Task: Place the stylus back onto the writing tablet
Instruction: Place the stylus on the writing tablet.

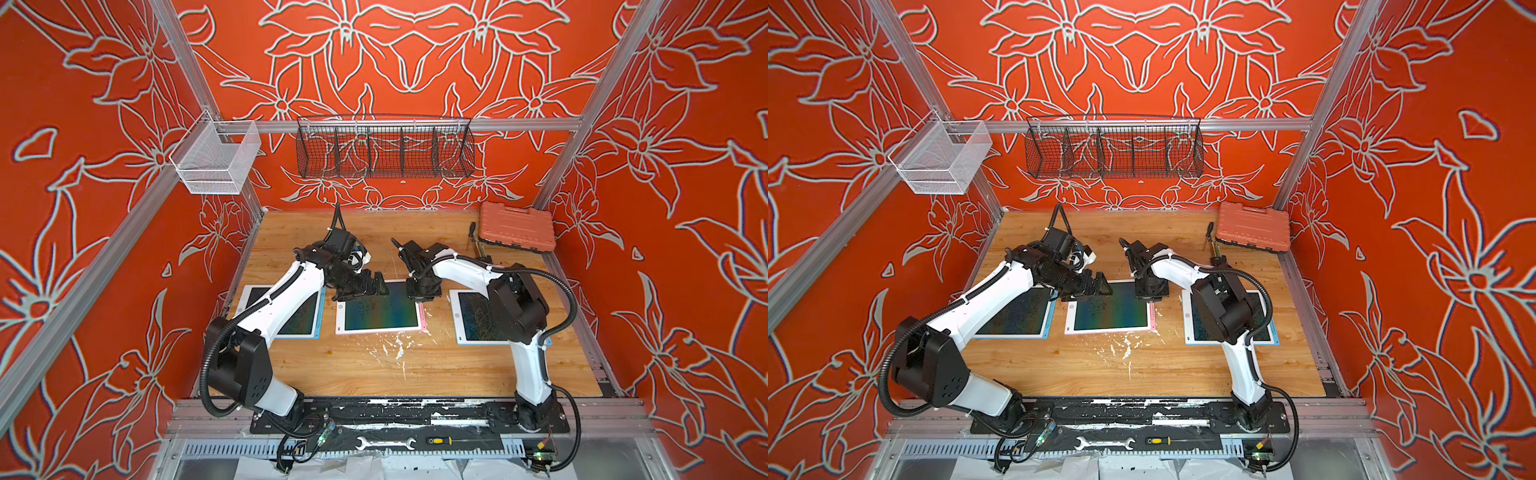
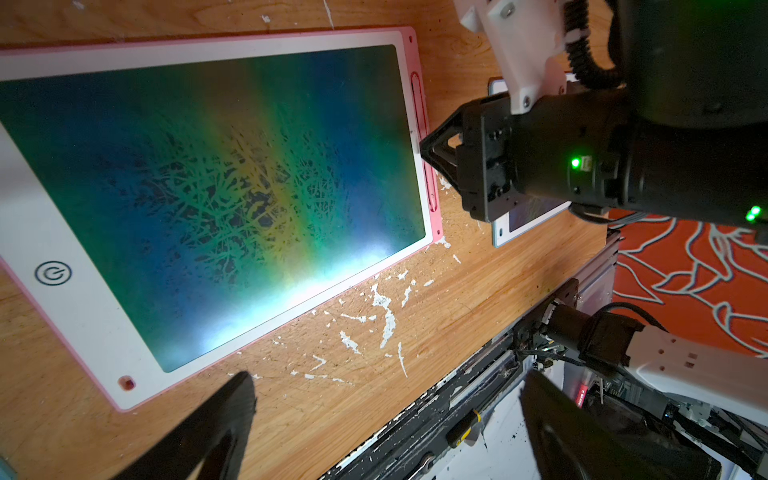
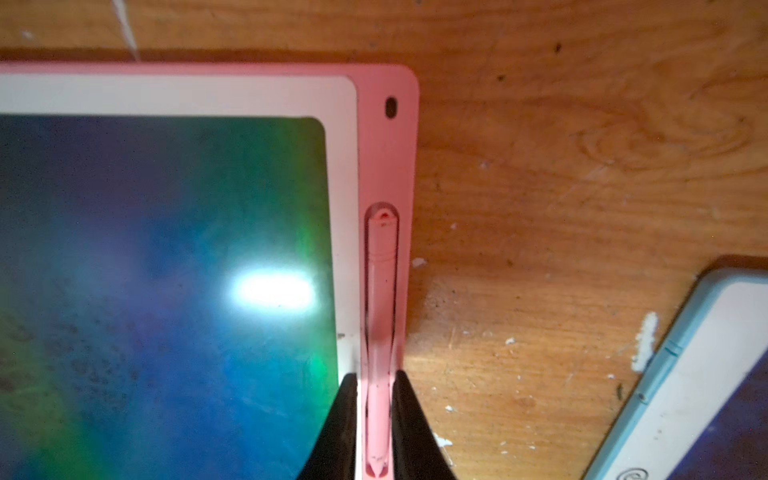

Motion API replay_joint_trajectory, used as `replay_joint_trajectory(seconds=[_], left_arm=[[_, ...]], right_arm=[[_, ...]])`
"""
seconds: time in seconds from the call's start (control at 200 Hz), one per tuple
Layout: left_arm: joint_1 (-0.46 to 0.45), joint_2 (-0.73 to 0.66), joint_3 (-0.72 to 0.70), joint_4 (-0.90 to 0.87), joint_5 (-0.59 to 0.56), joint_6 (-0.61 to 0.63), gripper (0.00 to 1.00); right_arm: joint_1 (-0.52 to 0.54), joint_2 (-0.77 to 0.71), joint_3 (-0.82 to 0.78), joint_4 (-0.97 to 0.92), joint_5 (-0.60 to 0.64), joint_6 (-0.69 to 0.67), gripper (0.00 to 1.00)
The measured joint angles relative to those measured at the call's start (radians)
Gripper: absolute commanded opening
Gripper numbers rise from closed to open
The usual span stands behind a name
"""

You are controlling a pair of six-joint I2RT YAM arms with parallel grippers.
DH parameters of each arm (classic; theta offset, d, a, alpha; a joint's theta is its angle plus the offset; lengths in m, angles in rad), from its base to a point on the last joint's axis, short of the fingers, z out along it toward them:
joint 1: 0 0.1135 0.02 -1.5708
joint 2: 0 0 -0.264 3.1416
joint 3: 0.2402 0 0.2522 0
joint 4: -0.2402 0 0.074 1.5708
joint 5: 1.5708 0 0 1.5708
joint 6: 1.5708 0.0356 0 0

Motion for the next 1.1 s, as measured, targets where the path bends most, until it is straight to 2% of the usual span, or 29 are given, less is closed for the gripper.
replay_joint_trajectory(seconds=[0.395,0.56,1.096], left_arm=[[0.0,-0.01,0.0,0.0,-0.013,0.0,0.97],[0.002,-0.068,-0.002,0.003,-0.045,-0.003,0.97],[0.006,-0.086,-0.002,0.003,-0.052,-0.003,0.98]], right_arm=[[0.0,0.0,0.068,-0.014,0.002,0.002,0.18],[0.0,0.0,0.09,-0.028,0.004,0.006,0.18],[0.0,0.022,0.102,-0.063,0.006,-0.002,0.1]])
